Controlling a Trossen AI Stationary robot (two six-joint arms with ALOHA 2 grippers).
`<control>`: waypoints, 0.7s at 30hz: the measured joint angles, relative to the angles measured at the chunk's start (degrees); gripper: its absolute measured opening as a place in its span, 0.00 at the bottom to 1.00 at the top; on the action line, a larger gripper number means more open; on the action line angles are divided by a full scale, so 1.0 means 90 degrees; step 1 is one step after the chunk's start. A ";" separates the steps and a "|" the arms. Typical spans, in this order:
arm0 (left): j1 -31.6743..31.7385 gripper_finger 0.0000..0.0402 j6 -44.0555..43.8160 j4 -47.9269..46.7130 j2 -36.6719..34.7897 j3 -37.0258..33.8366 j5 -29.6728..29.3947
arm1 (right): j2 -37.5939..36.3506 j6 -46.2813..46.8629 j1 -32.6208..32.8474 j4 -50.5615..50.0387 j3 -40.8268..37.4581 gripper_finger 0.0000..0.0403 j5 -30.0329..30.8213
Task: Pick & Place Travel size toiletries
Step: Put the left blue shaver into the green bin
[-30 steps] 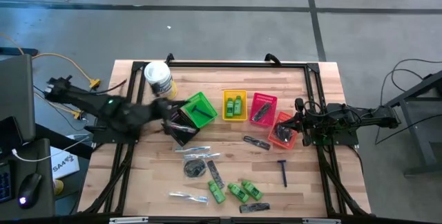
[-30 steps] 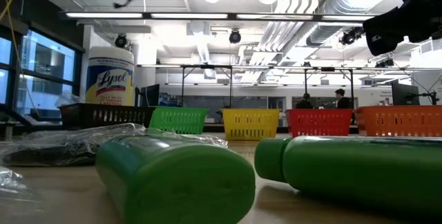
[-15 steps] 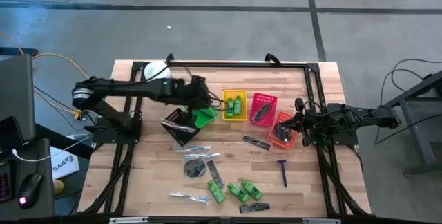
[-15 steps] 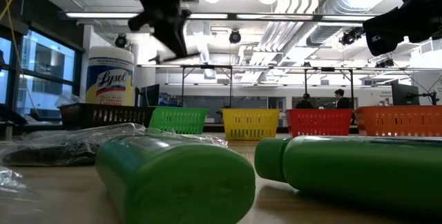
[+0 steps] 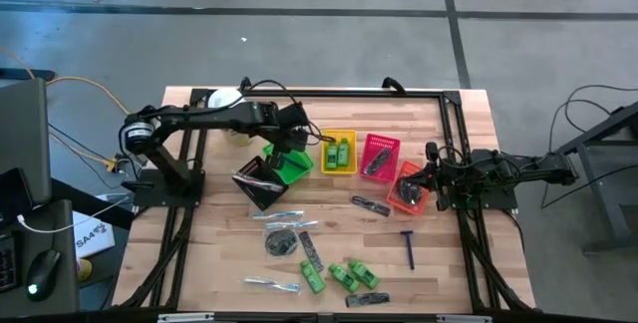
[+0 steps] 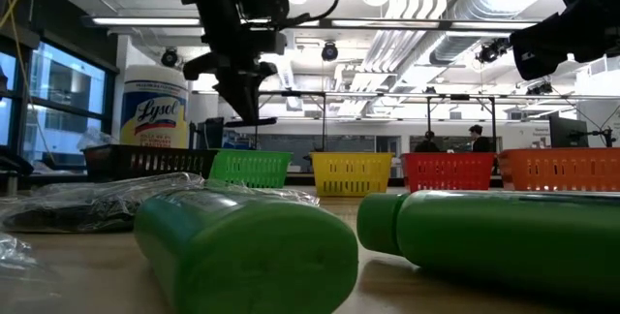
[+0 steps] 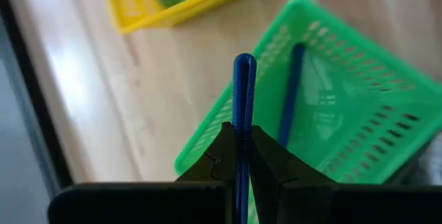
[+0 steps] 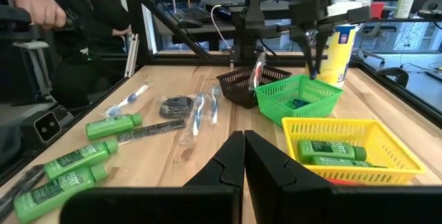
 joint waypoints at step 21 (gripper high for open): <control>-0.0012 0.02 -0.0137 0.1314 0.0000 -0.1267 0.0394 | 0.0002 -0.0042 -0.0002 -0.0094 0.0000 0.01 0.0002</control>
